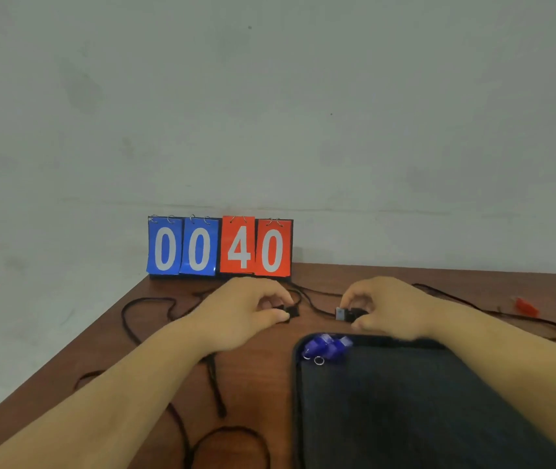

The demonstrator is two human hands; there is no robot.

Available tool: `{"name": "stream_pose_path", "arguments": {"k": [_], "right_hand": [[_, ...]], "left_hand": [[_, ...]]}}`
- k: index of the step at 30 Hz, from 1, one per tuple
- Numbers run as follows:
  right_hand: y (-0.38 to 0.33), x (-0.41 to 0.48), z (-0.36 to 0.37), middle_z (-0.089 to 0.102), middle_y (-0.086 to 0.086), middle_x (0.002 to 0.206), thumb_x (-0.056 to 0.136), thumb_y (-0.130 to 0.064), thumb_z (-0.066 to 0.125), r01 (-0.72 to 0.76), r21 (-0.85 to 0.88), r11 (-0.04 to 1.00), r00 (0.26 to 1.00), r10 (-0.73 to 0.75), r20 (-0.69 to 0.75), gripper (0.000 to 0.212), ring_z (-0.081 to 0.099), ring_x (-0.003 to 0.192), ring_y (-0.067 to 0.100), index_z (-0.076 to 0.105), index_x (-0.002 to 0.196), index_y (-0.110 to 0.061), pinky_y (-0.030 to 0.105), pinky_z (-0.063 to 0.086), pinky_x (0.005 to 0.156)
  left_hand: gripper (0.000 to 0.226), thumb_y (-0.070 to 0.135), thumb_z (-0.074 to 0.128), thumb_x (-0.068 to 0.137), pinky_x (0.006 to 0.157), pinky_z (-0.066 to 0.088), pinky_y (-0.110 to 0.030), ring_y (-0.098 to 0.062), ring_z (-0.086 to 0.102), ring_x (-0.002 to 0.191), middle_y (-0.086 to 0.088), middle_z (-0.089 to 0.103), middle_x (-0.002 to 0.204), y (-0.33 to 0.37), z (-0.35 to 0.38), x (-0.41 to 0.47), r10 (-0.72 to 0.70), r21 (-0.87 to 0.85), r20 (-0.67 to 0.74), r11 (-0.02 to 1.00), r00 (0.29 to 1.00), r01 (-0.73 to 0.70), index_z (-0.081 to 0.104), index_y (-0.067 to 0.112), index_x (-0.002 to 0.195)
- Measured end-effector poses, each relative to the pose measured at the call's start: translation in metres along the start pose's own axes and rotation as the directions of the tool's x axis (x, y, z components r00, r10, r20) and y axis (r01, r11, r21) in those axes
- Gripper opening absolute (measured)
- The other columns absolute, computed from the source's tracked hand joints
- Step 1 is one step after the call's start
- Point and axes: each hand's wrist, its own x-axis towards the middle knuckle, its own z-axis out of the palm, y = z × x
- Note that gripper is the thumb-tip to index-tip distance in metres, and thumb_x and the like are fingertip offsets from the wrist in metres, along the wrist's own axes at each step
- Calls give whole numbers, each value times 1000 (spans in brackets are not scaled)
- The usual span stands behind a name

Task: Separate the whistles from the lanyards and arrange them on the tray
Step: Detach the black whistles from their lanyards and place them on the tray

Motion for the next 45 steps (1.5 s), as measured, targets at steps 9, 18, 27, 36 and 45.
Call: {"name": "stream_pose_path", "arguments": {"k": [9, 18, 27, 36, 45], "right_hand": [[64, -47, 10, 62, -10, 107, 85, -34, 79, -63, -81, 995, 958, 83, 273, 37, 61, 95, 11, 66, 119, -27, 26, 48, 77], [101, -58, 31, 58, -16, 106, 82, -45, 79, 27, 100, 995, 984, -43, 171, 41, 57, 87, 0, 62, 119, -40, 20, 45, 76], [92, -63, 40, 61, -19, 98, 85, -43, 76, 63, 113, 992, 989, -77, 126, 33, 60, 80, -1, 63, 116, -42, 15, 43, 68], [84, -64, 42, 60, -17, 103, 88, -39, 76, 38, 161, 986, 986, -64, 156, 42, 64, 83, 3, 58, 125, -46, 17, 51, 71], [81, -66, 44, 55, -24, 112, 86, -41, 77, 65, 158, 985, 995, -77, 69, 42, 61, 96, -1, 59, 124, -46, 19, 51, 83]], "left_hand": [[19, 37, 68, 96, 84, 55, -32, -4, 63, 88, 13, 68, 99, 81, 89, 24, 110, 66, 322, 988, 940, -138, 71, 33, 114], [38, 52, 64, 94, 95, 43, -16, 7, 52, 103, 25, 53, 115, 77, 127, 29, 121, 122, 308, 979, 944, -165, 58, 45, 131], [48, 50, 69, 92, 76, 36, -4, 18, 50, 90, 39, 46, 100, 73, 120, 19, 123, 149, 303, 973, 945, -174, 54, 47, 138], [21, 38, 69, 94, 75, 50, -17, 2, 62, 81, 21, 63, 93, 73, 112, 18, 22, 139, 258, 989, 966, -60, 64, 44, 114], [12, 34, 67, 97, 75, 49, -18, 7, 64, 80, 18, 71, 84, 73, 114, 18, -49, 43, 231, 998, 972, 41, 66, 41, 106]]}}
